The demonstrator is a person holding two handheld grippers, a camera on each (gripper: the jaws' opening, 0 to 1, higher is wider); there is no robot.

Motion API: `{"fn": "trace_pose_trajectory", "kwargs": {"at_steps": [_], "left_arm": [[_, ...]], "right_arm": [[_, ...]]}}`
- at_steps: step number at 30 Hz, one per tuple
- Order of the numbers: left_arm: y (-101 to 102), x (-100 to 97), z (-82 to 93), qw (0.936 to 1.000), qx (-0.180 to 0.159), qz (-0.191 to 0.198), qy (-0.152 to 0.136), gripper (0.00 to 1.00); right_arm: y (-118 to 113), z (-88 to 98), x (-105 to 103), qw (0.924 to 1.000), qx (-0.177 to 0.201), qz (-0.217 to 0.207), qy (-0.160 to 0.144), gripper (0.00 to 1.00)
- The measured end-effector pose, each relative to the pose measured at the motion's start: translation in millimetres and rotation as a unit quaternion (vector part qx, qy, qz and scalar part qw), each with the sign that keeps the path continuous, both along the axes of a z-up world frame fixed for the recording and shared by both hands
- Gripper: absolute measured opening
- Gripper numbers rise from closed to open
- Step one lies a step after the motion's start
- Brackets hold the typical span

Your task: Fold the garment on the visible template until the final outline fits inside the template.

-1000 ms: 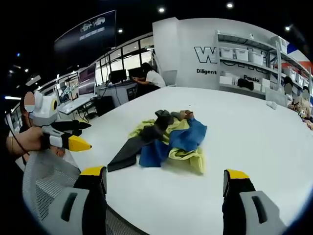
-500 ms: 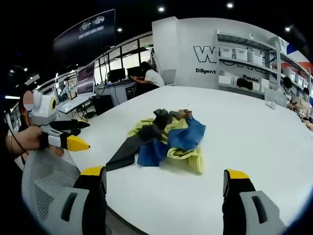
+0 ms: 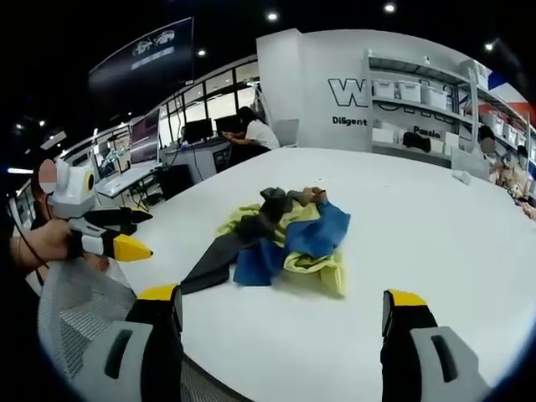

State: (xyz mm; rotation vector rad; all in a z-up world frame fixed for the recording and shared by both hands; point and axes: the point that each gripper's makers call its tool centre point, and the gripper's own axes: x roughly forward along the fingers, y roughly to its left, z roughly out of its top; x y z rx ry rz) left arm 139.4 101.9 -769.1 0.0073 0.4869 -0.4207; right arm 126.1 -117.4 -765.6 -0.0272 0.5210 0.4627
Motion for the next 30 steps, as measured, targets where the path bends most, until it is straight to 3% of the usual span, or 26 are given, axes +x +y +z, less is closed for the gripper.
{"fn": "trace_pose_trajectory", "kwargs": {"at_steps": [30], "left_arm": [[1.3,0.1,-1.6,1.0000,-0.002,0.003,0.003,0.92]], "right_arm": [[4.1,-4.3,-3.8,0.9998,-0.008,0.013,0.008,0.99]]}}
